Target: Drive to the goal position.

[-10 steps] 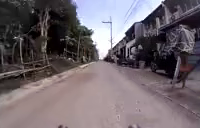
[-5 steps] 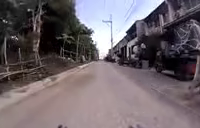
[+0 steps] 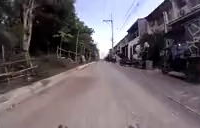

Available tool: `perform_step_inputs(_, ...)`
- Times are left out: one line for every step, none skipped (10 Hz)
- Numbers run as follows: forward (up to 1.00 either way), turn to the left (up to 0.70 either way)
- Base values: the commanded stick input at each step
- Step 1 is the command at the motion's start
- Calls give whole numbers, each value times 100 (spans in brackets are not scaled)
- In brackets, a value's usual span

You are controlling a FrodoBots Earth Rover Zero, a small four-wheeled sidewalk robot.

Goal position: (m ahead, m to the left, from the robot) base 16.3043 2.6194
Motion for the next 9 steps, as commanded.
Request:
perform_step_inputs(0, 0)
perform_step_inputs(0, 0)
perform_step_inputs(0, 0)
perform_step_inputs(0, 0)
perform_step_inputs(0, 0)
perform_step_inputs(0, 0)
perform_step_inputs(0, 0)
perform_step_inputs(0, 0)
perform_step_inputs(3, 0)
